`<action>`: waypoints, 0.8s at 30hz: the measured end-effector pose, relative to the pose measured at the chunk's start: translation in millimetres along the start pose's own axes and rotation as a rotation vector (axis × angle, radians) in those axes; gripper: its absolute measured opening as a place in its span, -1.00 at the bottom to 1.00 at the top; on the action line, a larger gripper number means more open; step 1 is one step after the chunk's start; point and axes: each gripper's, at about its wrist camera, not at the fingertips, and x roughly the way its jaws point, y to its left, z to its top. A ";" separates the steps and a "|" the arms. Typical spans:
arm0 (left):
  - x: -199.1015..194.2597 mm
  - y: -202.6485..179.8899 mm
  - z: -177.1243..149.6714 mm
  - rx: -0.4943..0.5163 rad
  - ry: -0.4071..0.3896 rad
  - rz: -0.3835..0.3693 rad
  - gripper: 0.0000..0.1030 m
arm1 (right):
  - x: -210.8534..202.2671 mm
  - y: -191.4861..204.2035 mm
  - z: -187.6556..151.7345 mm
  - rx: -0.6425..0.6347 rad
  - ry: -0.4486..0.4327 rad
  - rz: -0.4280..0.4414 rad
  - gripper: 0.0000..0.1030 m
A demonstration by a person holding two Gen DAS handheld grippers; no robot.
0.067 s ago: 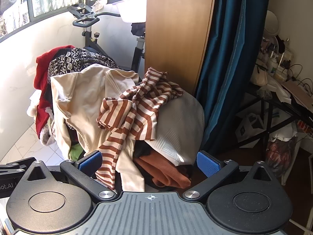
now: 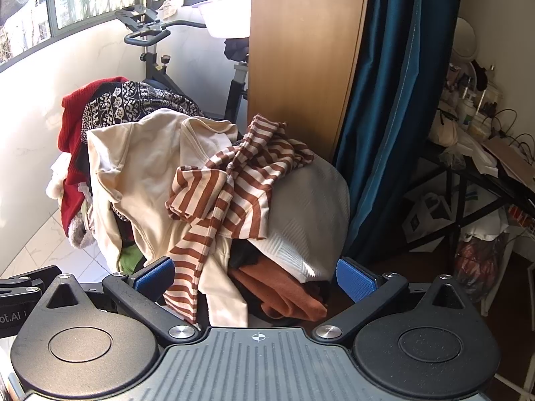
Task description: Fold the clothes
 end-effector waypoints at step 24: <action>6.6 7.8 -1.9 -0.047 0.023 -0.003 0.99 | 9.0 13.1 -5.4 -0.027 0.007 0.019 0.99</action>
